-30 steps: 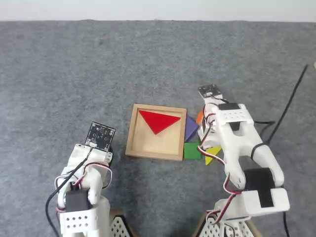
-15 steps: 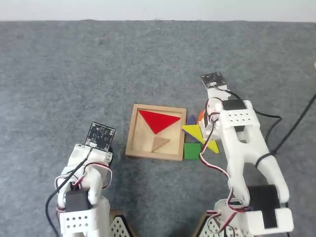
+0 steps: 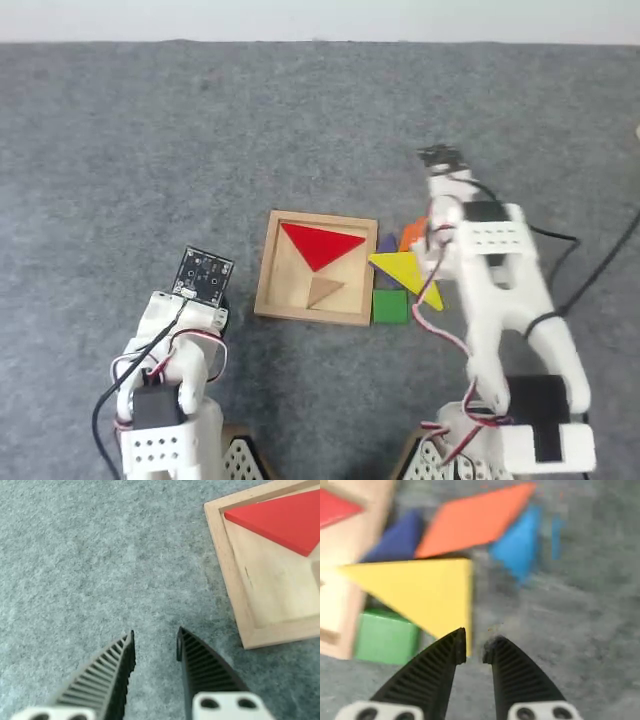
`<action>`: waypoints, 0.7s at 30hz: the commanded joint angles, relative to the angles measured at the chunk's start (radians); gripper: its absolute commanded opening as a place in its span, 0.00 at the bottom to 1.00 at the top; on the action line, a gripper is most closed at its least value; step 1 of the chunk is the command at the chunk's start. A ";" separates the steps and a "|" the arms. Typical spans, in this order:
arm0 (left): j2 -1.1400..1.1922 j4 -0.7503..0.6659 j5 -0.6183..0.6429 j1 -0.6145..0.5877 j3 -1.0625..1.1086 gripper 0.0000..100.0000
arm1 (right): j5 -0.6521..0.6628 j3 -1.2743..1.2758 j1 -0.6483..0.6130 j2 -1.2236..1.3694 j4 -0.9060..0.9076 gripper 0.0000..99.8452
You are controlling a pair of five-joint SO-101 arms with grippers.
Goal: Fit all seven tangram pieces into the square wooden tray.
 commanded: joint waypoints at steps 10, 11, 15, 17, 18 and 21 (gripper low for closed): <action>-0.011 -0.002 -0.009 -0.008 -0.004 0.13 | 0.084 -0.118 0.047 0.300 -0.061 0.06; -0.011 -0.002 -0.009 -0.008 -0.004 0.13 | 0.084 -0.129 0.036 0.328 -0.061 0.06; -0.011 -0.002 -0.009 -0.006 -0.004 0.13 | 0.086 -0.160 -0.024 0.360 -0.042 0.06; -0.011 -0.002 -0.009 -0.005 -0.004 0.13 | 0.086 -0.163 -0.064 0.358 -0.047 0.06; -0.011 -0.002 -0.009 -0.005 -0.004 0.13 | 0.086 -0.163 -0.087 0.358 -0.048 0.06; -0.011 -0.002 -0.009 -0.005 -0.004 0.13 | 0.083 -0.166 -0.143 0.358 -0.050 0.06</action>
